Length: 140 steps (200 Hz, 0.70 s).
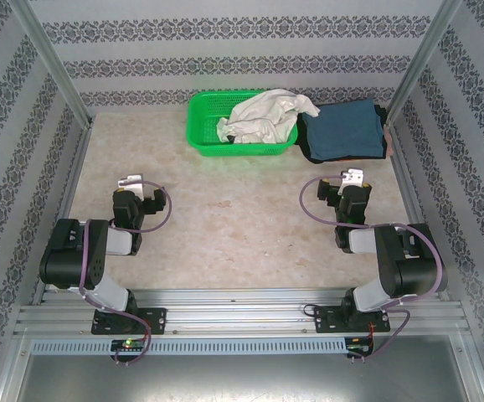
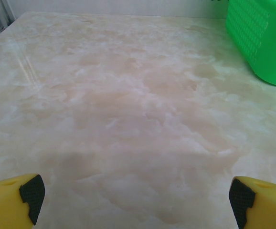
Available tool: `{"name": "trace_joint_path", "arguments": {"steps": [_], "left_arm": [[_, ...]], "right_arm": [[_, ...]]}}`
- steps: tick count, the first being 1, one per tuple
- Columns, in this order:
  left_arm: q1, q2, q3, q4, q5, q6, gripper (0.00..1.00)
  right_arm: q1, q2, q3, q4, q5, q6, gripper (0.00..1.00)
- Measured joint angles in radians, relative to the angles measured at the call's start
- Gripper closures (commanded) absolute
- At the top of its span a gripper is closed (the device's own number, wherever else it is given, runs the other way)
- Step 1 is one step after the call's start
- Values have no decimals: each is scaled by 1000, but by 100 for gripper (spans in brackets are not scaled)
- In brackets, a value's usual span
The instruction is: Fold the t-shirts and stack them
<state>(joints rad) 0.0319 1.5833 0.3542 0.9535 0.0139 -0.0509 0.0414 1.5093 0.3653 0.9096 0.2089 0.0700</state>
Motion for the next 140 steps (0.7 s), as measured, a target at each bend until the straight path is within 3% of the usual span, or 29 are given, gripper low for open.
{"name": "trace_joint_path", "arguments": {"steps": [85,104,140], "left_arm": [[-1,-4,5,-16,2,5,0],[-21,-68,73,-198,-4,26,0],[-141,-226,446,-644,-22,-18,0]], "right_arm": [[1,-1,0,-1,-8,-2,2],[27,-44,10,-77,13,-26,2],[158,-269,210,-500,54,7,2]]}}
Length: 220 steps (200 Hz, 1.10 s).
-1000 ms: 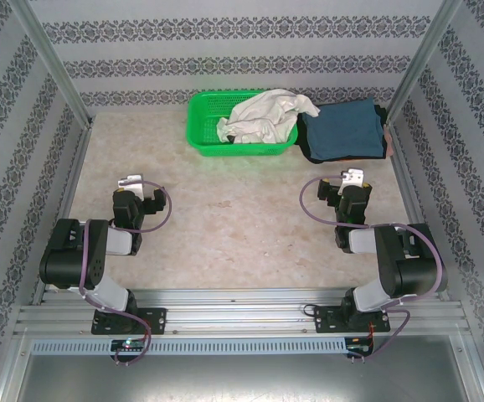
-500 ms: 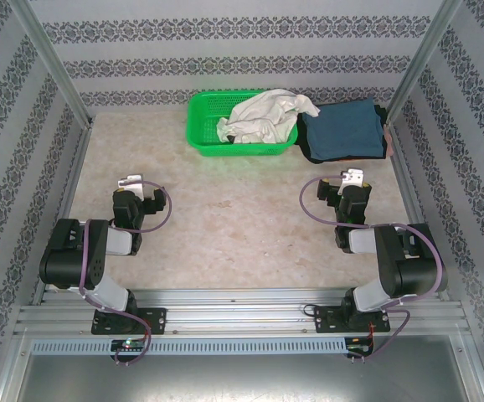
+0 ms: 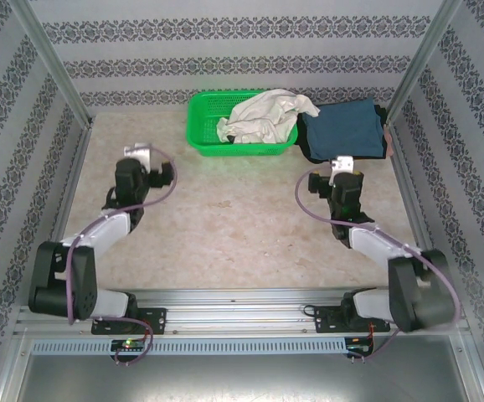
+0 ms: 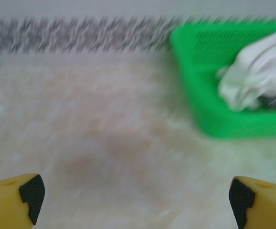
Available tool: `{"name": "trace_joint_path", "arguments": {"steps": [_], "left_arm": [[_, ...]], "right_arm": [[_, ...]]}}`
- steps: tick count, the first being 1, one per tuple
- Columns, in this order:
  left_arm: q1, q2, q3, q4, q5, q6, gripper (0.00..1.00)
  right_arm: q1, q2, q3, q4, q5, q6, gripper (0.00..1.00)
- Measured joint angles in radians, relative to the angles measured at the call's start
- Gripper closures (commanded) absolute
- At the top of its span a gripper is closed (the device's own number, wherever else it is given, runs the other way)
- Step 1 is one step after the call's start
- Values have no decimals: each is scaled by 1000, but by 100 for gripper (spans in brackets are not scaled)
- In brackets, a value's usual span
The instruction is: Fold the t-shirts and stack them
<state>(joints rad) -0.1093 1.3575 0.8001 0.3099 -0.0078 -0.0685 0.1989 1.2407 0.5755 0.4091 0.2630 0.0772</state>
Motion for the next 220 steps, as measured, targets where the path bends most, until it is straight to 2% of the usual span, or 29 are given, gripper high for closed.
{"name": "trace_joint_path", "arguments": {"steps": [17,32,50,75,88,109,146,195,220], "left_arm": [[-45,23,237,-186,18,-68,0],[-55,120,478,-357,49,-133,0],[-55,287,750,-541,75,-198,0],[-52,516,997,-742,105,-258,0],[-49,641,1110,-833,122,-284,4],[-35,822,1260,-956,139,-315,16],[-7,1035,1469,-1126,134,-338,24],[-7,1066,1503,-1164,169,-349,73],[-14,992,1363,-1111,193,-359,80]], "right_arm": [[43,-87,114,-165,-29,58,2],[69,-107,225,-298,-83,121,2],[102,-64,357,-432,-159,178,2],[151,45,496,-558,-264,232,2],[171,101,550,-607,-314,254,2],[201,186,636,-668,-372,276,2],[243,288,773,-741,-437,296,2],[250,435,945,-801,-475,311,2],[251,566,1083,-841,-460,306,2]]}}
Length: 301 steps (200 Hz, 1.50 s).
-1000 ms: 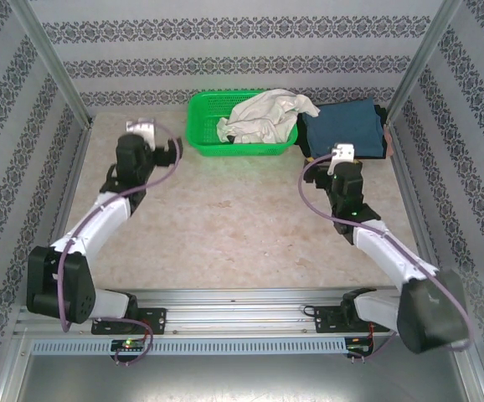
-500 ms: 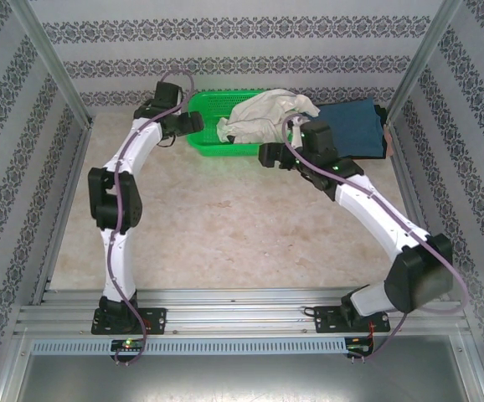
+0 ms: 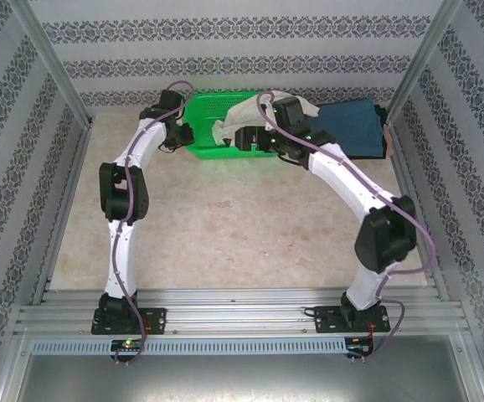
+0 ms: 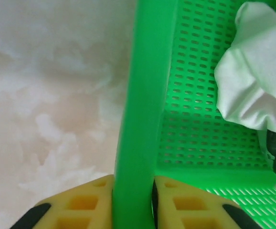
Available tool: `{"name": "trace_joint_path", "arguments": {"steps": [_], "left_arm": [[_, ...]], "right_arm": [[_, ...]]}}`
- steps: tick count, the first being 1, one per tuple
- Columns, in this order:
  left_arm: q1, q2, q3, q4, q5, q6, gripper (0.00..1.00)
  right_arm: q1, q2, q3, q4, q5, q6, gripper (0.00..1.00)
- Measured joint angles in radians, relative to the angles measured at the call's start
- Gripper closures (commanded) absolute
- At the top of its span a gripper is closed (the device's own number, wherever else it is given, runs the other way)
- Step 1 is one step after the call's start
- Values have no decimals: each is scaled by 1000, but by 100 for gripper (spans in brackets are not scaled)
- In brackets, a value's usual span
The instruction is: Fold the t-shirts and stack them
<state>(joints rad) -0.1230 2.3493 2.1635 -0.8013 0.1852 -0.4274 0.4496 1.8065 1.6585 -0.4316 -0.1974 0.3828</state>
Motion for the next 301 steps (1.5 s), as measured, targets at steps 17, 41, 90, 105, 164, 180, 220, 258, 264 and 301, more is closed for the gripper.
{"name": "trace_joint_path", "arguments": {"steps": [17,41,90,105,164,180,220,258,264,301], "left_arm": [[0,-97,-163,50,19,-27,88],[-9,-239,-384,97,35,-70,91],[-48,-460,-674,157,47,-183,94],[-50,-507,-725,168,47,-206,96],[-55,-603,-906,274,66,-297,100],[-55,-631,-947,314,74,-323,100],[-60,-686,-1041,397,103,-399,100],[-43,-753,-1160,532,135,-516,100],[-34,-769,-1185,554,138,-542,100],[45,-830,-1289,671,129,-707,100]], "right_arm": [[0,87,94,-34,30,-15,2],[0,230,270,-126,66,-42,4],[36,438,504,-327,119,-130,4],[61,452,491,-368,139,-158,4],[98,565,486,-418,220,-232,8],[98,603,485,-418,245,-232,21],[96,628,477,-404,262,-203,95],[76,569,468,-336,172,-120,100],[70,535,462,-320,148,-105,100],[25,235,471,-225,-5,-16,100]]}}
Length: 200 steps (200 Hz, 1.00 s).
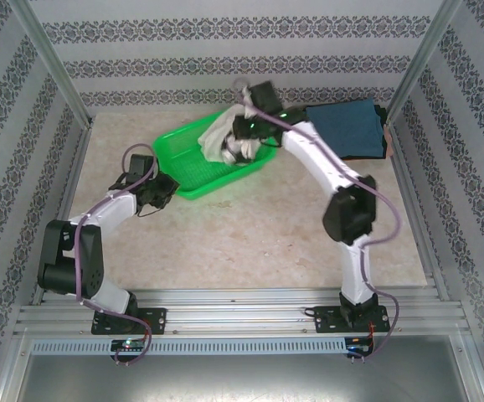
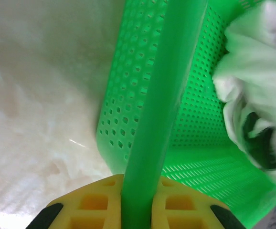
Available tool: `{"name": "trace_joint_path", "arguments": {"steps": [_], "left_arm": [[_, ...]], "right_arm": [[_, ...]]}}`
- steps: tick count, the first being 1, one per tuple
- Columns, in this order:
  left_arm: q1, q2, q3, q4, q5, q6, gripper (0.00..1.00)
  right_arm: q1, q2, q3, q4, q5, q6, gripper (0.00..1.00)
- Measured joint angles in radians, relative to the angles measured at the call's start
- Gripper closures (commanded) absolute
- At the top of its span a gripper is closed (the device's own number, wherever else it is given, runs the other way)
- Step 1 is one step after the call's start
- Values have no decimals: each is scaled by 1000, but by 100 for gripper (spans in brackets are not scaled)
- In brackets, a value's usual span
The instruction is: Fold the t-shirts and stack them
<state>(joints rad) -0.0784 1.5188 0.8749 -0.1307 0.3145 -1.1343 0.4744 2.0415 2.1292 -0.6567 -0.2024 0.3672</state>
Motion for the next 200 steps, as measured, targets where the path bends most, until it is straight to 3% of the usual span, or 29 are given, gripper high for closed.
{"name": "trace_joint_path", "arguments": {"steps": [35,77,162,200], "left_arm": [[80,-13,-15,51,-97,-150,100],[153,-4,-10,71,-237,-290,100],[151,50,35,69,-418,-448,100],[153,-56,4,60,-485,-495,100]], "right_arm": [[-48,-290,41,51,-97,57,100],[-113,-529,-79,84,-220,110,100],[-105,-548,-422,39,-360,136,100],[-90,-547,-485,35,-361,136,100]]}}
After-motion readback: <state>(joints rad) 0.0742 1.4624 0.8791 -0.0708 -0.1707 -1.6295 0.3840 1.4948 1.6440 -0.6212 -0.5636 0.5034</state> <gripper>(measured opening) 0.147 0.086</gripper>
